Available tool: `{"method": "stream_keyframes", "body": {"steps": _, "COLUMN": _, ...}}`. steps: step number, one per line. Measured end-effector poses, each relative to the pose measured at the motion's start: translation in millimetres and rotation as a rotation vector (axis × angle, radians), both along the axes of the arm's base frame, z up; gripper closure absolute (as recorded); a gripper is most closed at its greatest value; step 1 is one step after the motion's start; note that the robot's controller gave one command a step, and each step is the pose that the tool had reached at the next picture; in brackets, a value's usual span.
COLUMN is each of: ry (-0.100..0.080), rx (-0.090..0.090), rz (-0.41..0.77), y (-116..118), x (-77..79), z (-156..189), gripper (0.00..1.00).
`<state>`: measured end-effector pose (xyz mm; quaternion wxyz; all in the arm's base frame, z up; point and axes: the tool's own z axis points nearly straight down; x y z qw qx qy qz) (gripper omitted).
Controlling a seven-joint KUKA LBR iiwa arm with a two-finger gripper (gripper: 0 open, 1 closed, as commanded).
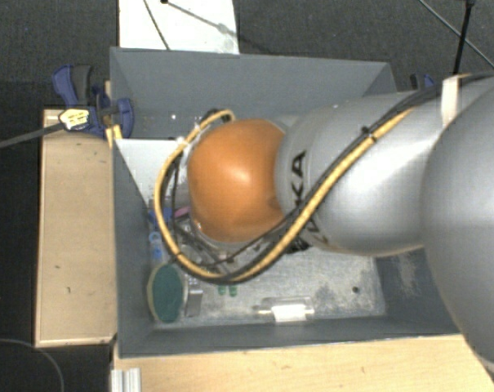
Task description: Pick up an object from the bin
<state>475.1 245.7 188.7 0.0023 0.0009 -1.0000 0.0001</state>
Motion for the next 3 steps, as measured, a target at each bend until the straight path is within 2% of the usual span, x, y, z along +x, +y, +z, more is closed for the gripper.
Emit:
{"method": "stream_keyframes", "body": {"steps": 1, "ry": -0.016, "rx": 0.004, "rz": 0.027, "y": -2.8, "x": 15.2, "z": -114.7, "gripper": 0.00}}
{"method": "stream_keyframes", "body": {"steps": 2, "ry": -0.024, "rx": 0.009, "rz": 0.018, "y": -1.6, "x": 17.9, "z": -108.2, "gripper": 1.00}}
{"method": "stream_keyframes", "body": {"steps": 3, "ry": -0.014, "rx": 0.004, "rz": -0.010, "y": -16.8, "x": 35.7, "z": 3.3, "gripper": 1.00}}
